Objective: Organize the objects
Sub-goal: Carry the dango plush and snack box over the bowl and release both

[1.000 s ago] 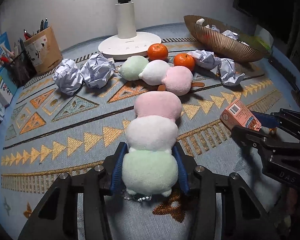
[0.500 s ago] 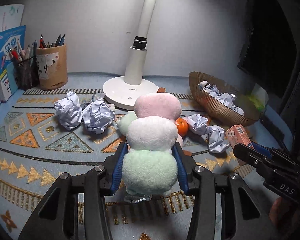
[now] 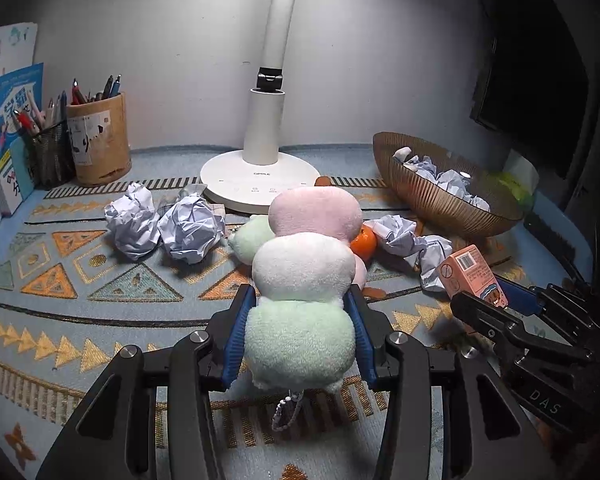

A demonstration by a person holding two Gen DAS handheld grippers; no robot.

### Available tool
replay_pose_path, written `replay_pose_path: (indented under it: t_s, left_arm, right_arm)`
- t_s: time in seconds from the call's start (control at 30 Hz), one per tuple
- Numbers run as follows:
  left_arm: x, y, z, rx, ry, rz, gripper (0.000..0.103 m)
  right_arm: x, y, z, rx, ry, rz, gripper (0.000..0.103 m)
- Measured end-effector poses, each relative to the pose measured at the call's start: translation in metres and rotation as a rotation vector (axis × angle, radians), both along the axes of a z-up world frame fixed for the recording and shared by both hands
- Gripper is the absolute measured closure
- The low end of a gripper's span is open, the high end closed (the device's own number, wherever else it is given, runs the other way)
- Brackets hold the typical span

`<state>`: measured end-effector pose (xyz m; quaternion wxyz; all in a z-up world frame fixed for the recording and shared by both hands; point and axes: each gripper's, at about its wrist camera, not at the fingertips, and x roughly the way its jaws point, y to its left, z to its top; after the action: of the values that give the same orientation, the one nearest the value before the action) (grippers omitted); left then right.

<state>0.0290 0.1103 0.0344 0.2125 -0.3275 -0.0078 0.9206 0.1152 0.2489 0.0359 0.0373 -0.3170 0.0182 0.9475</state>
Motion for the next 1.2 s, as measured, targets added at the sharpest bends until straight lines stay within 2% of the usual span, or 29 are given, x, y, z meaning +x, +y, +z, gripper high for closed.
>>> replay_pose_path:
  t_s: [0.2,0.33,0.47,0.57,0.7,0.8,0.97,1.07,1.2]
  left_arm:
    - [-0.001,0.003,-0.001,-0.012,-0.006,0.007,0.061]
    - [-0.002,0.007,0.012,0.004,-0.029,-0.001,0.061]
    - [-0.006,0.033,0.069,0.068,0.049,-0.055,0.061]
    - [-0.020,0.067,0.111,0.112,0.116,-0.101,0.061]
    - [-0.049,0.116,0.137,0.177,0.143,-0.154,0.061]
    - [-0.071,0.148,0.134,0.196,0.144,-0.175,0.061]
    - [-0.105,0.184,0.107,0.201,0.112,-0.188,0.061]
    - [-0.123,0.198,0.085,0.146,0.079,-0.148,0.061]
    - [-0.136,0.207,0.059,0.095,0.028,-0.165,0.061]
  right_arm:
    - [0.000,0.002,0.000,-0.011,-0.001,0.001,0.063]
    - [0.008,0.022,0.013,-0.132,0.019,0.006,0.063]
    - [0.019,0.063,0.062,-0.235,0.061,-0.053,0.063]
    - [0.017,0.099,0.109,-0.246,0.118,-0.122,0.063]
    - [0.001,0.144,0.146,-0.261,0.189,-0.209,0.063]
    - [-0.018,0.168,0.151,-0.248,0.208,-0.253,0.063]
    - [-0.050,0.197,0.133,-0.223,0.189,-0.308,0.063]
    - [-0.063,0.211,0.118,-0.235,0.161,-0.308,0.063]
    - [-0.075,0.233,0.087,-0.294,0.115,-0.344,0.063]
